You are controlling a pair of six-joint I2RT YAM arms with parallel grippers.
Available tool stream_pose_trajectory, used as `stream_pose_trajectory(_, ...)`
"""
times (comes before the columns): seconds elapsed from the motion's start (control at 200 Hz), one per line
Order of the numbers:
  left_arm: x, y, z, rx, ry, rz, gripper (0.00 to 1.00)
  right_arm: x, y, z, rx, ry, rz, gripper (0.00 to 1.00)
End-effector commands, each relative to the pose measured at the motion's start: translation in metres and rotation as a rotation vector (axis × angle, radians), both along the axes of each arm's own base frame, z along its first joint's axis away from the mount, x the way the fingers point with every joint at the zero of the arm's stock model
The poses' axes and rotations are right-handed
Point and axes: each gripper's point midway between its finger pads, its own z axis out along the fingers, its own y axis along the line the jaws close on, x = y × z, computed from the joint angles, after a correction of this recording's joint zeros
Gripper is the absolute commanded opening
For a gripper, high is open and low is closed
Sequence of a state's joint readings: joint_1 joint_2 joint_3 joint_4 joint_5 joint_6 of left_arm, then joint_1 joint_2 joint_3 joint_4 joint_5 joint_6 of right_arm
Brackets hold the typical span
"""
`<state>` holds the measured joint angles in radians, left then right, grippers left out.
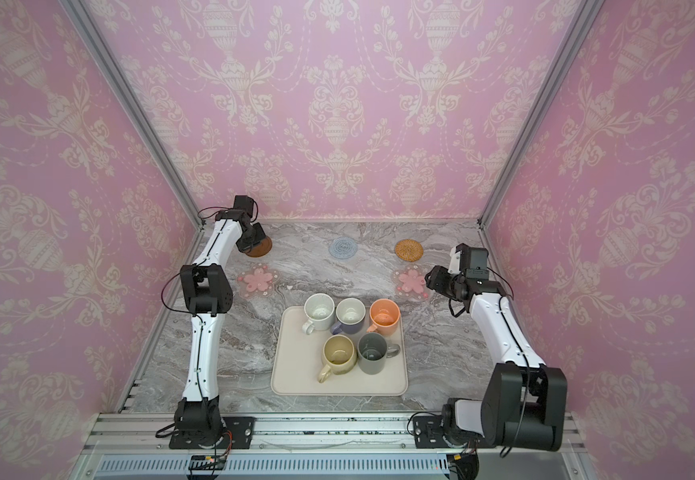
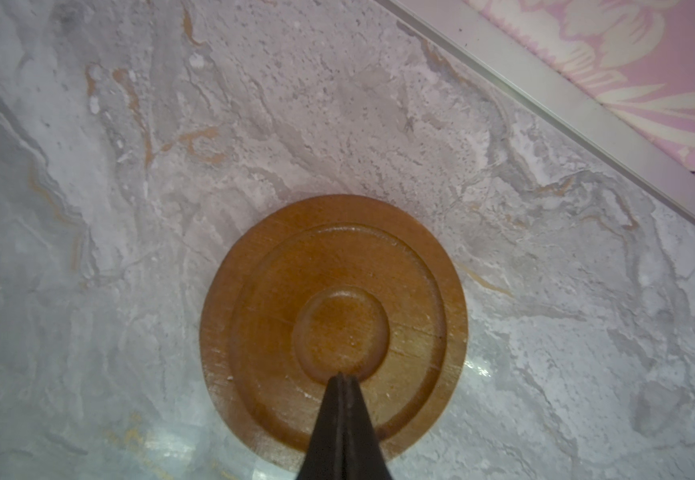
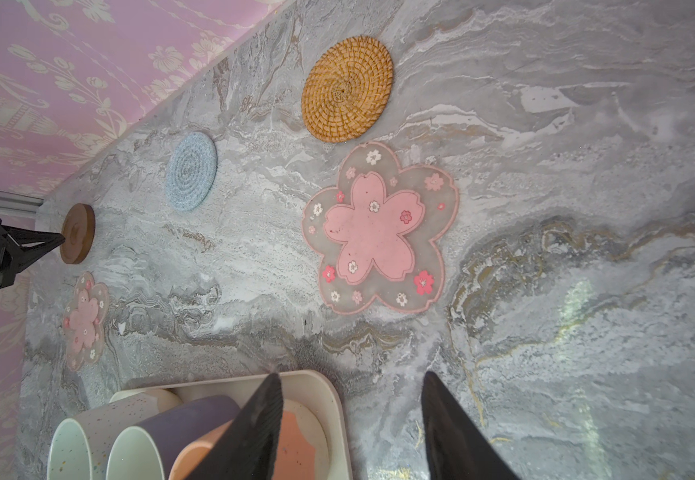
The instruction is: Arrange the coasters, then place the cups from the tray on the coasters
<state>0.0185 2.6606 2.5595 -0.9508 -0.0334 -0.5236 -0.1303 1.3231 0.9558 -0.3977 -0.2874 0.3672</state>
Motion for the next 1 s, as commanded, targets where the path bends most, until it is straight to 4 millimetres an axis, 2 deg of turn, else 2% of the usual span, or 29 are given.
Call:
stream_pose_trajectory(0.0, -0.007, 0.008, -0.023, -0.004, 0.05, 0.051, 0.0, 0.003, -0.001, -0.003, 0.007, -0.003, -0.014, 0.56)
stream_pose_trajectory(0.37, -0.006, -0.005, -0.042, -0.076, 0.064, 0.057, 0.0, 0.002, 0.0, -0.008, 0.018, 0.009, -0.015, 0.55)
stream_pose_trajectory(0.56, -0.001, -0.028, -0.05, -0.151, 0.056, 0.012, 0.0, 0.002, 0.0, -0.014, 0.023, 0.021, -0.019, 0.55)
stream_pose_trajectory(0.866, 0.009, -0.064, -0.053, -0.267, 0.029, -0.025, 0.0, -0.001, 0.0, -0.018, 0.021, 0.035, -0.02, 0.55)
stream_pose_trajectory(0.991, 0.01, -0.085, -0.056, -0.293, 0.029, -0.06, 0.0, -0.002, 0.0, -0.019, 0.023, 0.037, -0.021, 0.56)
